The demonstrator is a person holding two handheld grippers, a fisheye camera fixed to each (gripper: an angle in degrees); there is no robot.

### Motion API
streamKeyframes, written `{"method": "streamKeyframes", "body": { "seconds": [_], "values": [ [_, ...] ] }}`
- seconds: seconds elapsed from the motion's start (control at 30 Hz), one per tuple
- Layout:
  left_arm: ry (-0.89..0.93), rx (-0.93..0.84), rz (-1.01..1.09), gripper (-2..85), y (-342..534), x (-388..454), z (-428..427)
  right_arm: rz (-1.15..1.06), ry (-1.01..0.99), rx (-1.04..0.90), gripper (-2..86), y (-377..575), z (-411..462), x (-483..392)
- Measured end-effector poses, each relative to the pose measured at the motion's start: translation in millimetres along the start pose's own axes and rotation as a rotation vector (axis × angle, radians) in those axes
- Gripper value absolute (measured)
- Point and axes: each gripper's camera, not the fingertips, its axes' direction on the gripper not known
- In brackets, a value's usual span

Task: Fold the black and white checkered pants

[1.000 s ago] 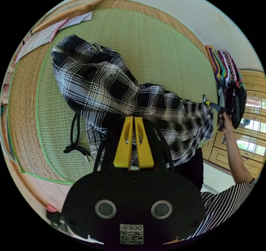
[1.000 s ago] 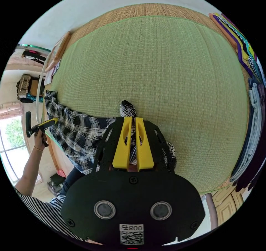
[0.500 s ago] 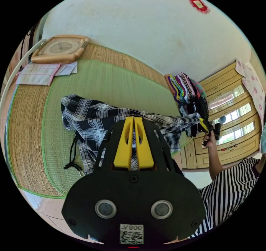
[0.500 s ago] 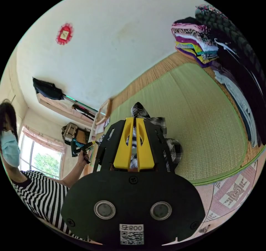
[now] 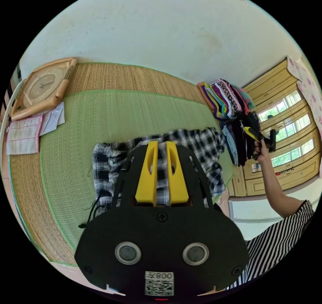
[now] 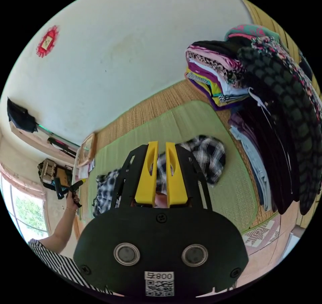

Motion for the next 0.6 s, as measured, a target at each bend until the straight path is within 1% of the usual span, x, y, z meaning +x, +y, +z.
{"method": "streamKeyframes", "body": {
  "seconds": [0.1, 0.17, 0.23, 0.37, 0.43, 0.5, 0.53, 0.6],
  "values": [
    [-0.088, -0.088, -0.067, 6.0, 48, -25, 6, -0.050, 0.057, -0.156, 5.3, 65, 22, 14],
    [-0.139, -0.116, -0.194, 6.7, 89, -52, 0, -0.046, 0.087, -0.313, 5.8, 122, 42, 29],
    [-0.136, -0.126, -0.308, 7.5, 115, -73, -5, -0.030, 0.096, -0.404, 6.3, 155, 52, 37],
    [-0.166, -0.154, -0.447, 9.1, 146, -100, -7, 0.009, 0.059, -0.437, 7.1, 182, 59, 39],
    [-0.154, -0.180, -0.469, 9.2, 148, -105, 0, 0.004, 0.087, -0.473, 7.2, 185, 69, 37],
    [-0.181, -0.176, -0.484, 8.8, 148, -107, 3, -0.007, 0.117, -0.529, 6.9, 190, 83, 37],
    [-0.195, -0.185, -0.494, 8.1, 147, -108, 4, -0.006, 0.144, -0.522, 5.7, 190, 83, 38],
    [-0.211, -0.201, -0.474, 6.4, 145, -109, 5, -0.002, 0.131, -0.530, 3.5, 189, 81, 40]
  ]
}}
